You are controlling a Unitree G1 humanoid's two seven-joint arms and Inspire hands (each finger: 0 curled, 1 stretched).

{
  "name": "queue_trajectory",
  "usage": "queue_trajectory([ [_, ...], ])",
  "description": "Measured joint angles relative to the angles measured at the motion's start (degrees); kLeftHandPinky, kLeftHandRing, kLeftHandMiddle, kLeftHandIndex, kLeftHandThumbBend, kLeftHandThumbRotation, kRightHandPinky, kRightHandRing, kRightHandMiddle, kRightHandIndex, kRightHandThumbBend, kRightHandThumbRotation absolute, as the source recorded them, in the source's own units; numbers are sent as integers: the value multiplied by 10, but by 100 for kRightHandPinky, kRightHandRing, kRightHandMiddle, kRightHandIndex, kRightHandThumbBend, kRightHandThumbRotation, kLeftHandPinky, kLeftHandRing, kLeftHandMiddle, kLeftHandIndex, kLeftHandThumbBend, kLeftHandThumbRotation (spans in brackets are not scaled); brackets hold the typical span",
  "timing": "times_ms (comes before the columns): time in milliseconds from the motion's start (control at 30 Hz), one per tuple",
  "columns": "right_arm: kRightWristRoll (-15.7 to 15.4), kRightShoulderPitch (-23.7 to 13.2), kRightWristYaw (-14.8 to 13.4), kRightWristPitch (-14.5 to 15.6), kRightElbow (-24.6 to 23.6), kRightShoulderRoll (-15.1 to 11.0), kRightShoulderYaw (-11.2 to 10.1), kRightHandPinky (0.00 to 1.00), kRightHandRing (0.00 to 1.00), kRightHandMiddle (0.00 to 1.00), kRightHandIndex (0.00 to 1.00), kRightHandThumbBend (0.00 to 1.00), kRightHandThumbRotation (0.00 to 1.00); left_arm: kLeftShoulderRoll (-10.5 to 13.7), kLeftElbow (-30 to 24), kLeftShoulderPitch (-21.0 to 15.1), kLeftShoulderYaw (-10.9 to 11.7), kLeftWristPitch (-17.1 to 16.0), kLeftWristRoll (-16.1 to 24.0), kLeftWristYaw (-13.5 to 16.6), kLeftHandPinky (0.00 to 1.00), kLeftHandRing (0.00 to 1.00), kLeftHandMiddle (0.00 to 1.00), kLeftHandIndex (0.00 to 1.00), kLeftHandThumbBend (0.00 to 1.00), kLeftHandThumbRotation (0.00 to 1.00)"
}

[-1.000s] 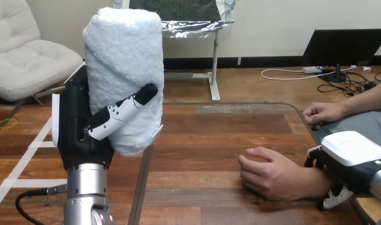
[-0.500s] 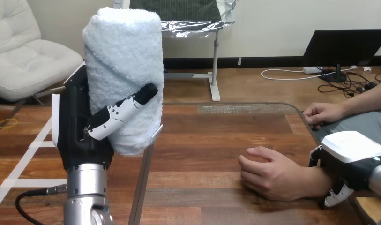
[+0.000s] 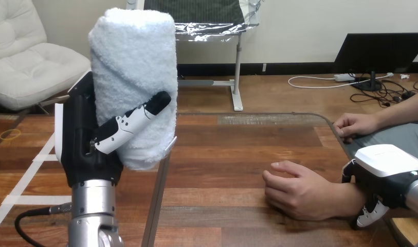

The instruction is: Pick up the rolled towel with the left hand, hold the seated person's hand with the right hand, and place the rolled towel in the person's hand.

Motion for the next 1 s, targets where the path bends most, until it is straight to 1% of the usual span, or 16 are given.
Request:
queue_trajectory([
  [167,5,0,2,4,0,0,0,17,26,38,53,93,9,0,0,0,2,0,0,1,22,27,34,38,49,0],
  [533,16,0,0,5,0,0,0,16,24,35,48,93,7,0,0,0,7,0,0,1,22,27,34,38,49,0],
  [867,34,3,-10,1,0,0,0,14,22,32,43,92,6,-1,0,0,9,0,0,1,22,28,34,38,50,0],
  [1000,46,4,-10,-2,0,0,-2,15,22,32,42,92,6,-1,0,0,9,0,0,1,22,28,34,38,50,0],
])
